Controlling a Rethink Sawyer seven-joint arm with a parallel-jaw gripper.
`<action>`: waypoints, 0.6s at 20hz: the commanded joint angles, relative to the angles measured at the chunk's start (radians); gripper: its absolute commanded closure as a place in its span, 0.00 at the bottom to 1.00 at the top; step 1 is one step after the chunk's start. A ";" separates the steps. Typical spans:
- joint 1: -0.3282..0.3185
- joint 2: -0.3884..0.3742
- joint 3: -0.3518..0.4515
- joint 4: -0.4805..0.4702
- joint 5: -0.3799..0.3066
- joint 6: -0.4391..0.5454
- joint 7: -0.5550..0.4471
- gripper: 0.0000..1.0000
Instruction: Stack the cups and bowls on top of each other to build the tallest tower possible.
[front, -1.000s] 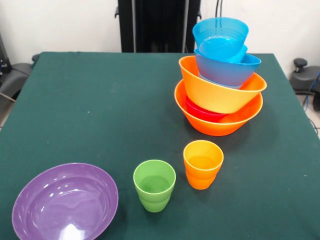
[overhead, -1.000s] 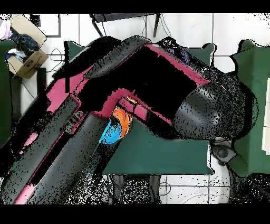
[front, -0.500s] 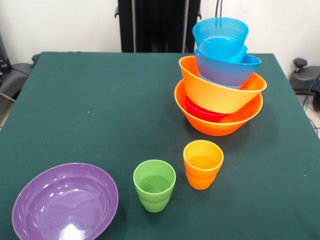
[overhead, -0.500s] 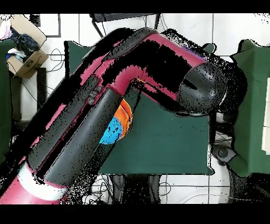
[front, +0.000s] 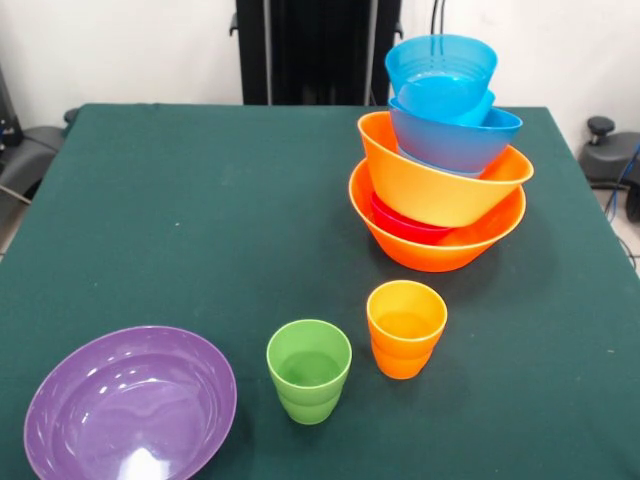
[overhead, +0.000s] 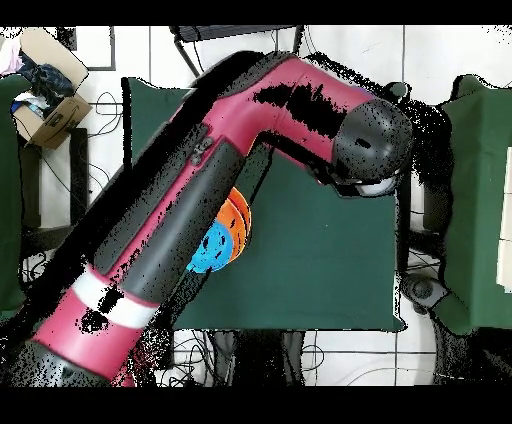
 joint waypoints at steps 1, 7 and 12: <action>-0.042 0.079 0.199 -0.091 0.073 0.136 -0.257 1.00; -0.065 0.148 0.208 -0.115 0.072 0.191 -0.330 1.00; -0.092 0.210 0.216 -0.149 0.073 0.218 -0.341 1.00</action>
